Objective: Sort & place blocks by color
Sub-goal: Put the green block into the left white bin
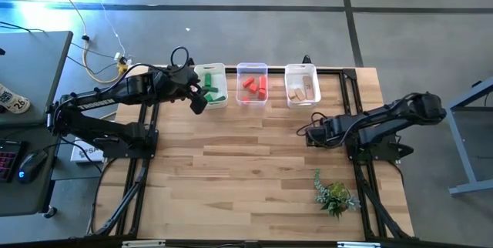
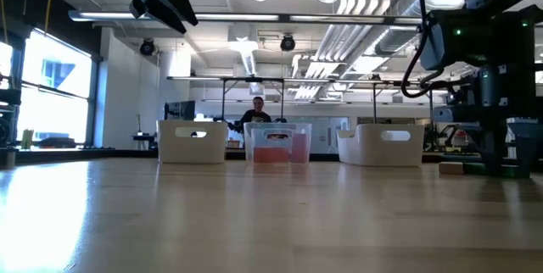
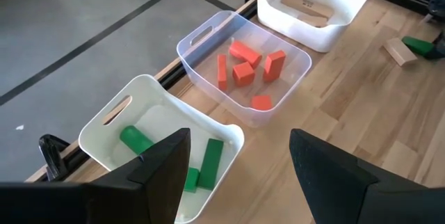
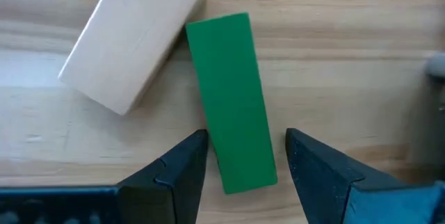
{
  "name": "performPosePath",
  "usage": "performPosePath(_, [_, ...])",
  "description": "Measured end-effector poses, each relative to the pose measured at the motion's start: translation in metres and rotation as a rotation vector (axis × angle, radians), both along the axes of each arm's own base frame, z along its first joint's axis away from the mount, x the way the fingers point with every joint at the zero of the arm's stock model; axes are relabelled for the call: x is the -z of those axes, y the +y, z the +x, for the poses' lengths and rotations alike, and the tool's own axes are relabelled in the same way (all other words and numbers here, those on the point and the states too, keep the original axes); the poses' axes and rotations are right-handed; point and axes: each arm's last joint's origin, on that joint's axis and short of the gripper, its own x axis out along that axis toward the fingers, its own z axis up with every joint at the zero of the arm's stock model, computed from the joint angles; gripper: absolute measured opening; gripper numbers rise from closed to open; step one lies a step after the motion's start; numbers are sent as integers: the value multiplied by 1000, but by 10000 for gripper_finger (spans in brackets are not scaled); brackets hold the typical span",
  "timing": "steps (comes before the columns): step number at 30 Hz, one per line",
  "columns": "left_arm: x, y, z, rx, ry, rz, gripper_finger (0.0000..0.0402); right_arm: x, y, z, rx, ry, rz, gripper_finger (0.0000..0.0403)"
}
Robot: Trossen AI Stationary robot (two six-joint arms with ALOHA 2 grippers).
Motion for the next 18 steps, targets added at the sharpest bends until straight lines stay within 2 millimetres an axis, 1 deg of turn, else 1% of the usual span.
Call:
performPosePath(4, [0, 0, 0, -1, 0, 1, 235, 1, -2, 0, 17, -7, 9, 183])
performPosePath(6, [0, 0, 0, -1, 0, 1, 235, 2, -3, 0, 21, -9, 16, 173])
performPosePath(8, [0, 0, 0, -1, 0, 1, 235, 2, -4, 0, 12, -14, 23, 151])
performPosePath(13, [0, 0, 0, -1, -5, 2, 235, 2, -5, 1, 18, -23, 38, 79])
performPosePath(14, [0, 0, 0, -1, -6, 3, 235, 2, -5, 1, 17, -24, 38, 74])
performPosePath(18, [-1, 1, 1, -1, -19, 9, 235, 1, -5, 2, 18, -27, 39, 74])
